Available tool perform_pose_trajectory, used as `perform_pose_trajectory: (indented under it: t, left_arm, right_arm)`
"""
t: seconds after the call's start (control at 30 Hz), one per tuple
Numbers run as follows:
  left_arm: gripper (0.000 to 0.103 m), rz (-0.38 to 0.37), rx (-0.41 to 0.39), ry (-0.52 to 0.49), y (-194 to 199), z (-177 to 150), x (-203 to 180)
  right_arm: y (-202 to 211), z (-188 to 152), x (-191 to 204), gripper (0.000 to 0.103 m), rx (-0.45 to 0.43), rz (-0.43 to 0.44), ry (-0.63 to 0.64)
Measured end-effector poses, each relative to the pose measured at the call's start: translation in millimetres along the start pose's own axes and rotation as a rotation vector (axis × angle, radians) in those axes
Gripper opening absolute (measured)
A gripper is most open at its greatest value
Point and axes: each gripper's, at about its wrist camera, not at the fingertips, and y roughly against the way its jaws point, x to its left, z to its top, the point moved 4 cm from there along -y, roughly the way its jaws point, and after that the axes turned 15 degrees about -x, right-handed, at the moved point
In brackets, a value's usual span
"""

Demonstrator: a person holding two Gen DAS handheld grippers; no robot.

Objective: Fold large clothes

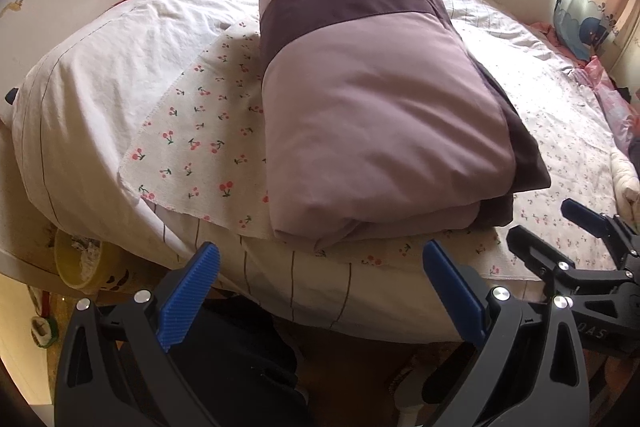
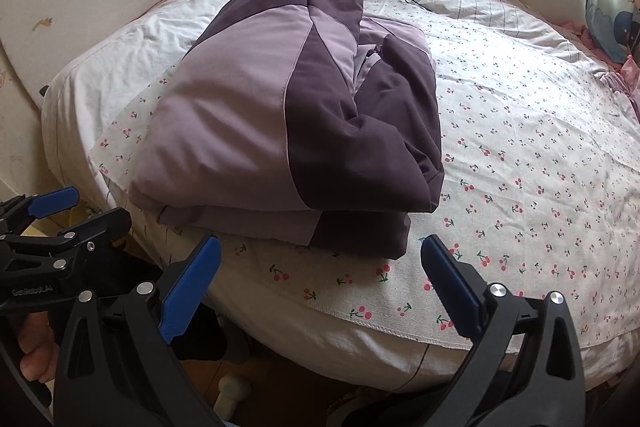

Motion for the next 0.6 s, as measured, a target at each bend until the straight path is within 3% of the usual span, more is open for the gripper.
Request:
perform_pose_trajectory:
  t: [0.07, 0.23, 0.43, 0.6]
  left_arm:
    - [0.097, -0.025, -0.048, 0.026, 7, 2, 2]
    - [0.097, 0.058, -0.106, -0.035, 19, 8, 2]
    - [0.097, 0.069, -0.019, -0.016, 13, 2, 6]
    - [0.097, 0.096, -0.035, -0.047, 20, -3, 5]
  right_arm:
    - [0, -1, 0, 0.097, 0.001, 0.001, -0.003]
    - [4, 0, 2, 0.097, -0.005, 0.001, 0.003]
    - [13, 1, 7, 0.097, -0.018, 0.0, 0.016]
    - [19, 2, 8, 0.097, -0.026, -0.003, 0.021]
